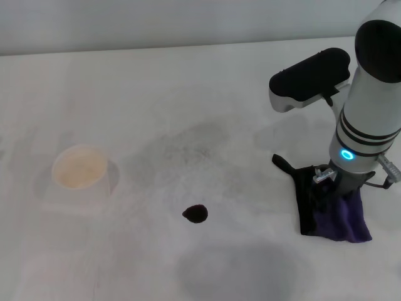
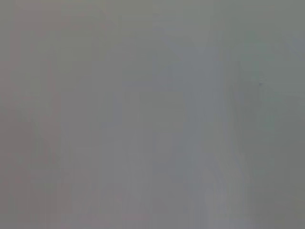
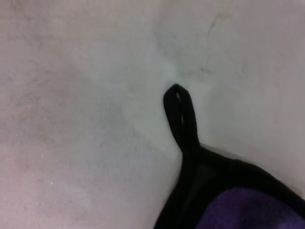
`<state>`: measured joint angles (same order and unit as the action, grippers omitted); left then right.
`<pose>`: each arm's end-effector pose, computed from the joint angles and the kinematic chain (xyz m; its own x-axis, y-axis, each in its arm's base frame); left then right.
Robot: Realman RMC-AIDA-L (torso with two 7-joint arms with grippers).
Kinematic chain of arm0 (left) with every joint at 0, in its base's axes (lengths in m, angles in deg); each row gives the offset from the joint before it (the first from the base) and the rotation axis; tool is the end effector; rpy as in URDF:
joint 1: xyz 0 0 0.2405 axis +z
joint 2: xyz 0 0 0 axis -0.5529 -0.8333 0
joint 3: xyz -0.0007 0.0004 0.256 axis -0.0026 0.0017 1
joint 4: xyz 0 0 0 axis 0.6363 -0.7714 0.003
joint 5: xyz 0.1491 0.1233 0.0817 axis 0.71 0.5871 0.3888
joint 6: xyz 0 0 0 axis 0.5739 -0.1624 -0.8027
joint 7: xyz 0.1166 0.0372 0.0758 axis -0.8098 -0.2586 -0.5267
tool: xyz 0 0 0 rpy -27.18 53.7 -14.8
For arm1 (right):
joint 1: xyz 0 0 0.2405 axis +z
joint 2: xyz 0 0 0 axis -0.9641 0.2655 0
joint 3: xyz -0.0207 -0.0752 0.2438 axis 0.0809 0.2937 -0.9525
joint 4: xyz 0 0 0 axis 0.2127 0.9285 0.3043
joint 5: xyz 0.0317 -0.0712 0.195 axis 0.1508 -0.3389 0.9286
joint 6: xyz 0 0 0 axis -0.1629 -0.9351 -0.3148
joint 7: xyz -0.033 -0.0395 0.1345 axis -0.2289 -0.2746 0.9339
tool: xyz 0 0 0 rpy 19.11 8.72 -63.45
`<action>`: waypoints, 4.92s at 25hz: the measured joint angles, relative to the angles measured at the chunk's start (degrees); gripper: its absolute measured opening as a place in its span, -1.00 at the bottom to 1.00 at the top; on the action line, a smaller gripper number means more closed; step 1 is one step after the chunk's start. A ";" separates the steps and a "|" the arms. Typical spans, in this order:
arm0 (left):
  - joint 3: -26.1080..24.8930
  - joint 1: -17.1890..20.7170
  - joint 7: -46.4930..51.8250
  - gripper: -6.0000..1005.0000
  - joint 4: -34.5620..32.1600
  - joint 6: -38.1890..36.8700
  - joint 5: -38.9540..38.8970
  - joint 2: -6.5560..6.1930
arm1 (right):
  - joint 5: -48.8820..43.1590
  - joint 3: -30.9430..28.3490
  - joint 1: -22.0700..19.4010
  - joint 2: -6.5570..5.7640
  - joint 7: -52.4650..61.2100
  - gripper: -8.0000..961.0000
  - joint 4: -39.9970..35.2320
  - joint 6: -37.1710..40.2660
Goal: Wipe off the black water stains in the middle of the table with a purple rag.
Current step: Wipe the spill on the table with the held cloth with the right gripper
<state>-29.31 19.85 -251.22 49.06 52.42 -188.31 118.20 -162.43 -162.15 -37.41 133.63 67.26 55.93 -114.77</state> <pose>-0.3728 0.2847 0.0517 0.8428 -0.1150 0.5258 0.5026 -0.1813 -0.8453 0.2190 0.3232 -0.0357 0.2215 -0.9489 0.2249 -0.5501 -0.3120 -0.7746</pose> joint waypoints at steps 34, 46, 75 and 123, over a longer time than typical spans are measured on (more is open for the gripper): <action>0.00 0.00 0.01 0.68 0.00 -0.09 0.08 -0.09 | 0.38 1.65 -0.23 -0.06 -0.08 -0.63 -0.45 1.82; 0.00 -0.09 0.00 0.69 -0.09 -0.09 0.26 -0.09 | 1.13 3.46 0.31 -0.06 -0.08 -0.65 -2.08 3.05; 0.00 0.21 0.00 0.69 -0.07 -0.08 -0.01 -0.08 | 9.07 11.87 7.37 0.37 -0.51 -0.85 -0.67 11.09; 0.00 -1.33 0.00 0.69 0.20 -1.63 -0.06 0.26 | 32.13 24.61 24.92 0.30 -15.47 -0.86 -18.14 29.68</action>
<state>-29.31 18.53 -251.22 49.26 50.79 -188.37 118.47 -130.30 -137.54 -12.49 133.93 51.79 37.79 -85.10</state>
